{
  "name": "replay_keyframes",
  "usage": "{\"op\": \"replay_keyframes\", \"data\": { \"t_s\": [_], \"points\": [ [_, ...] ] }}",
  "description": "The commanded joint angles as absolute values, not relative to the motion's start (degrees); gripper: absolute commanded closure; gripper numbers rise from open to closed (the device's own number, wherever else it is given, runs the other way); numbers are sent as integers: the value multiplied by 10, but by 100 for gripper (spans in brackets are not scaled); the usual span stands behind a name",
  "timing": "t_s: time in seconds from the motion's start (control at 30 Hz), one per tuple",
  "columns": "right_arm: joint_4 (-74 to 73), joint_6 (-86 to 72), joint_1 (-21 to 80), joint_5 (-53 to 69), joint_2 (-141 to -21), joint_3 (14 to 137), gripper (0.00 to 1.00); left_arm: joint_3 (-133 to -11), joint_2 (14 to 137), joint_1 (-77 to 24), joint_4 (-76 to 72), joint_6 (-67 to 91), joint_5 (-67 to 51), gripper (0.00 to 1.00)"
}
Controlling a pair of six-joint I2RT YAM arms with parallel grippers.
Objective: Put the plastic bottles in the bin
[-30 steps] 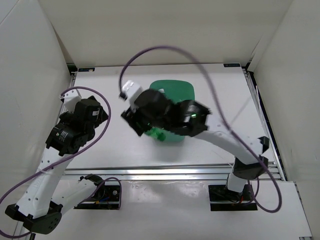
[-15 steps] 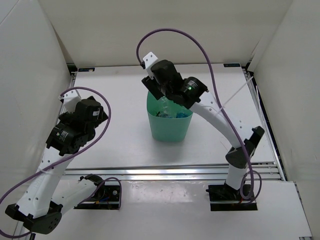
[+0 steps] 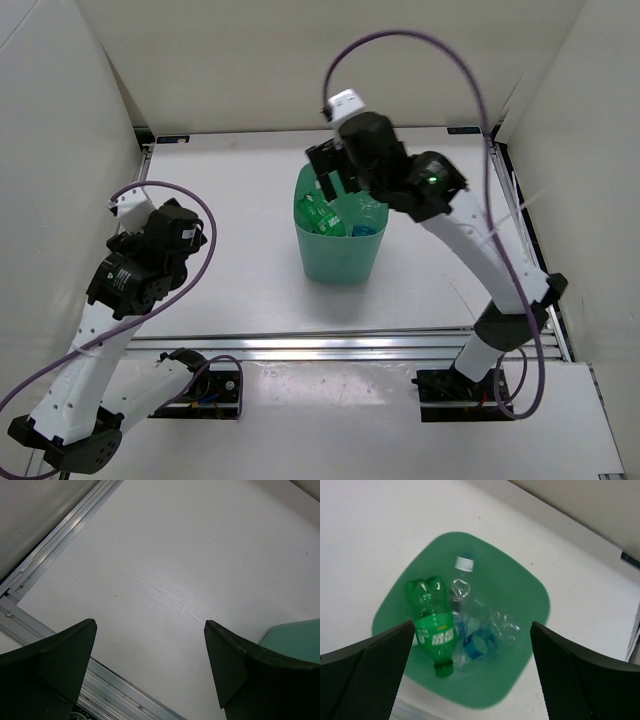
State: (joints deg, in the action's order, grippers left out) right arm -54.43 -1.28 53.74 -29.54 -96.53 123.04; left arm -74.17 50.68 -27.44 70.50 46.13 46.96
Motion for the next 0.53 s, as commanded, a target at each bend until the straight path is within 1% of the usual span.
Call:
{"op": "replay_keyframes", "data": {
  "t_s": [0.0, 0.03, 0.1, 0.13, 0.17, 0.23, 0.3, 0.37, 0.43, 0.5],
  "points": [
    [-655, -132, 493, -295, -907, 1280, 0, -737, 497, -272, 721, 473, 507, 0],
    [-689, -150, 464, -281, -902, 1261, 0, -737, 497, -272, 721, 473, 518, 0],
    [-707, -176, 411, -182, -880, 1226, 0, -730, 497, -272, 715, 473, 540, 0],
    [-700, -167, 395, -125, -872, 1204, 0, -724, 497, -272, 715, 478, 550, 0],
    [-700, -154, 384, -70, -857, 1155, 0, -716, 497, -272, 709, 478, 575, 0],
    [-694, -162, 370, -20, -848, 1128, 0, -704, 503, -272, 695, 484, 605, 0],
    [-686, -162, 359, 8, -843, 1114, 0, -682, 509, -272, 674, 484, 663, 0],
    [-662, -167, 345, 8, -817, 1100, 0, -670, 518, -272, 668, 501, 721, 0],
    [-657, -159, 328, 21, -805, 1094, 0, -657, 539, -272, 668, 526, 749, 0],
    [-651, -159, 317, 0, -793, 1089, 0, -650, 551, -272, 668, 543, 782, 0]
  ]
}}
